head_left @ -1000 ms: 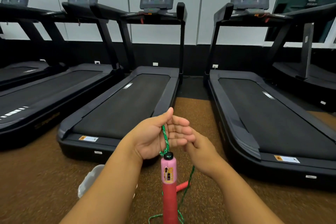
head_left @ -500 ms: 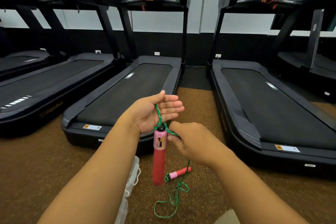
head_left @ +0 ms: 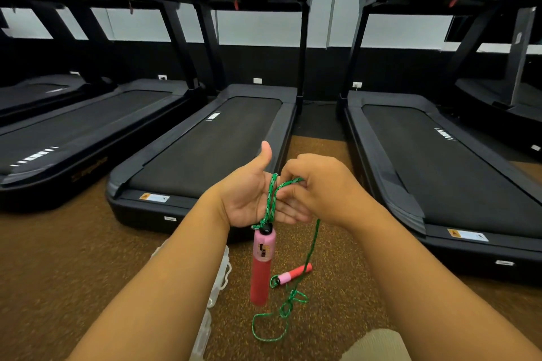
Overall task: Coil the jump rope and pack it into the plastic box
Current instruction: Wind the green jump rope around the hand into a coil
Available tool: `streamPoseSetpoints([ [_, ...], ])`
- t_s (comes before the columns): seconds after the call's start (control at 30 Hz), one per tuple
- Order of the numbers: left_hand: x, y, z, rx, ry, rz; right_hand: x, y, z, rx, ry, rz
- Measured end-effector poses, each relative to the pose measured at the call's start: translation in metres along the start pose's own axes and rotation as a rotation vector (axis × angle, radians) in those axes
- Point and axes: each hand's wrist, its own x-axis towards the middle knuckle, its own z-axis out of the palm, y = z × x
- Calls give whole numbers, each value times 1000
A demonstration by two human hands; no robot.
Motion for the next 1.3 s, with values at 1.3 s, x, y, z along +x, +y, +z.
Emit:
streamPoseSetpoints([
  [1.3, -29, 30, -9, -140, 247, 408, -60, 8, 81, 160, -290, 219],
])
